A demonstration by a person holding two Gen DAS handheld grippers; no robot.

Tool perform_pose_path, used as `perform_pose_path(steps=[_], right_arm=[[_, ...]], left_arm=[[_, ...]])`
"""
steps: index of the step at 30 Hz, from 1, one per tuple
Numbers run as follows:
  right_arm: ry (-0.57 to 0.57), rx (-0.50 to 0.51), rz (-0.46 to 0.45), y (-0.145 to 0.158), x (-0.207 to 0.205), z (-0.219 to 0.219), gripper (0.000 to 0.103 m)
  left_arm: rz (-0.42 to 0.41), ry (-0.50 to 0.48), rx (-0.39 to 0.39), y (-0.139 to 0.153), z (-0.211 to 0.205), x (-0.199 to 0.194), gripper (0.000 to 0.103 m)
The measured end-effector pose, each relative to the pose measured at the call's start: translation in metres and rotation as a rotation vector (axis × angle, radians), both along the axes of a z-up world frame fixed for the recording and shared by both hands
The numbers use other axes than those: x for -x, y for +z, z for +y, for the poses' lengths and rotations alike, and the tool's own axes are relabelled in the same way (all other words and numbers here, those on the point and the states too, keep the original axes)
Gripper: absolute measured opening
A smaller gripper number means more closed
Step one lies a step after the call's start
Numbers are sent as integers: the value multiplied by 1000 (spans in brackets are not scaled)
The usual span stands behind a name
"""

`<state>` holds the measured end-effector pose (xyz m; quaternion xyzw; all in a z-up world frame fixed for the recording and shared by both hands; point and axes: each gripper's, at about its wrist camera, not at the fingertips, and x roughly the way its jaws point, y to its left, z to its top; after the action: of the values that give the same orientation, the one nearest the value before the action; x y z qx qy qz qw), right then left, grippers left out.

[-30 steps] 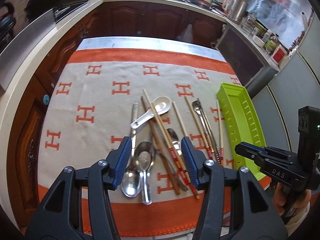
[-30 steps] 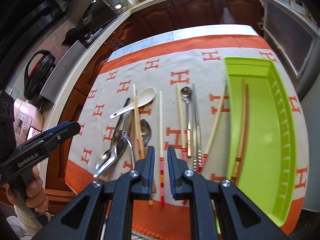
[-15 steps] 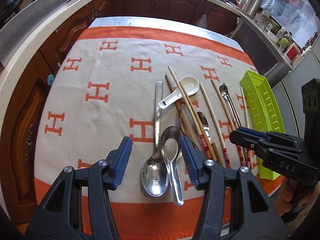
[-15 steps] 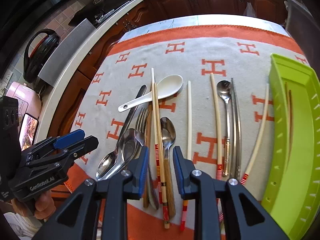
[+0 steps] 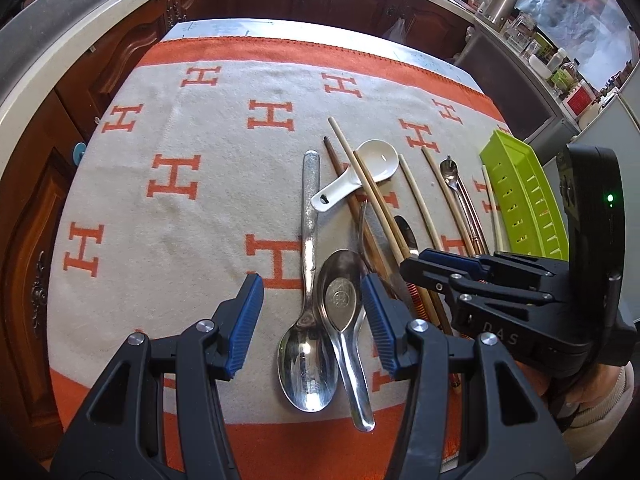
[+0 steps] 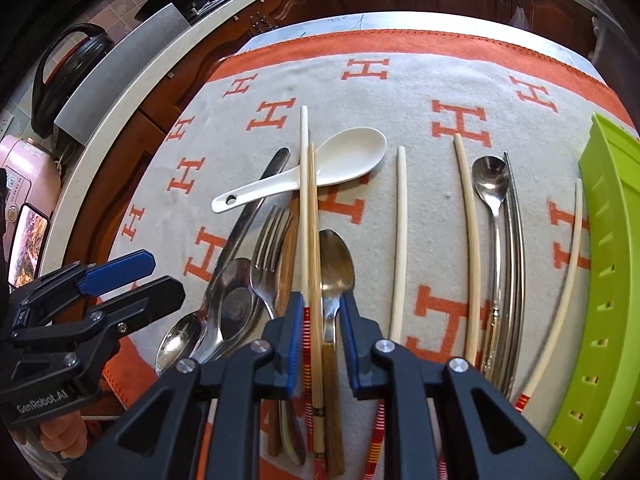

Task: Organize utensils
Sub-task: 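Move the left tool back to the chopsticks while the right tool follows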

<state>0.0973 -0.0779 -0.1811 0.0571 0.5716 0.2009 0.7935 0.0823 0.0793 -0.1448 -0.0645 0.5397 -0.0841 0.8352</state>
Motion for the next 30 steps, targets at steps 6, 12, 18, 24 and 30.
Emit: perform_pose_path(steps=[6,12,18,24,30], right_arm=[[27,16,-36,3,2,5,5],[61,20,-40,2,2,11,5],[78,6,-36,0,-2,13,5],[77,-62,21,-4,-5,4,7],[81,-98,62,-10,-4,3,17]], left_arm=[[2,-7,4,-1,-4,-4,48],[3,-26,-4,-1,-13,-5,48],[10,-20,-10,-1,-14,-6,48],[16,-18,-9,0,-15,-6,48],[17,-20,-14,3,-18,-7,48]])
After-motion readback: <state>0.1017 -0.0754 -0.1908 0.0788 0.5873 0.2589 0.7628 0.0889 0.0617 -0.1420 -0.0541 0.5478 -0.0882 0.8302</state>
